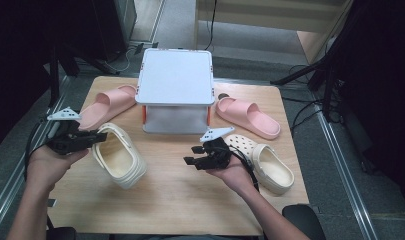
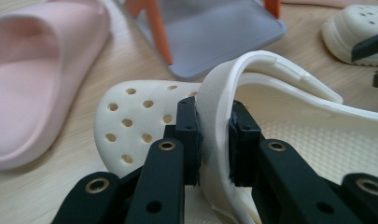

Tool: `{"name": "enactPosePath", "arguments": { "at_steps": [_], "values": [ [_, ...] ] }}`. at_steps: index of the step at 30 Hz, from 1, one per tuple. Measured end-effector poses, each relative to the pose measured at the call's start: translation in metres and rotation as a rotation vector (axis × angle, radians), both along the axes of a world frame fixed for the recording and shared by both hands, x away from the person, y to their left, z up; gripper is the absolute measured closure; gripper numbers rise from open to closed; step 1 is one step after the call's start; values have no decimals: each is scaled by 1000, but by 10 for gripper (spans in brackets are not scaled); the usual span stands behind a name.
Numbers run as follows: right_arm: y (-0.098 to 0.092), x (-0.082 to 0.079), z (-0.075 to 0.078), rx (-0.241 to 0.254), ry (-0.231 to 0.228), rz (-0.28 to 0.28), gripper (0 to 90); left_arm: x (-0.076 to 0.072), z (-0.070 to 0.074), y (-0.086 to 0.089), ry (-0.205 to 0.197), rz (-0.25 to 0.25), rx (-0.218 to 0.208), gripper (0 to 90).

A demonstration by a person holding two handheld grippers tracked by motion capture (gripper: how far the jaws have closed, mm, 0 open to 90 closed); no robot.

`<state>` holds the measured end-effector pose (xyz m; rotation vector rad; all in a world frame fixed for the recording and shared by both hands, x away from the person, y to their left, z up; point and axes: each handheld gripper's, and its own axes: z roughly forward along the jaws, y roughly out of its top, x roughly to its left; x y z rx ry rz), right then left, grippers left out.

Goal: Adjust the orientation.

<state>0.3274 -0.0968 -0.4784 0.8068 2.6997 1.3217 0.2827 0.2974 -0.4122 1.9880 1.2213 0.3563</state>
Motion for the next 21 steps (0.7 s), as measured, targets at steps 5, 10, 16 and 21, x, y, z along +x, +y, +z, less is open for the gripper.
{"name": "enactPosePath", "arguments": {
  "at_steps": [5,10,16,21],
  "values": [
    [-7,-2,1,0,-17,-13,493,8,0,-22,-3,-68,24,777],
    [-17,-6,2,0,-18,-45,494,19,-4,-49,12,-154,46,776],
    [-27,-9,1,3,-22,-75,494,29,-7,-78,28,-253,70,773],
    [-34,-12,1,3,-25,-99,494,32,-10,-102,37,-328,82,772]
  ]
}}
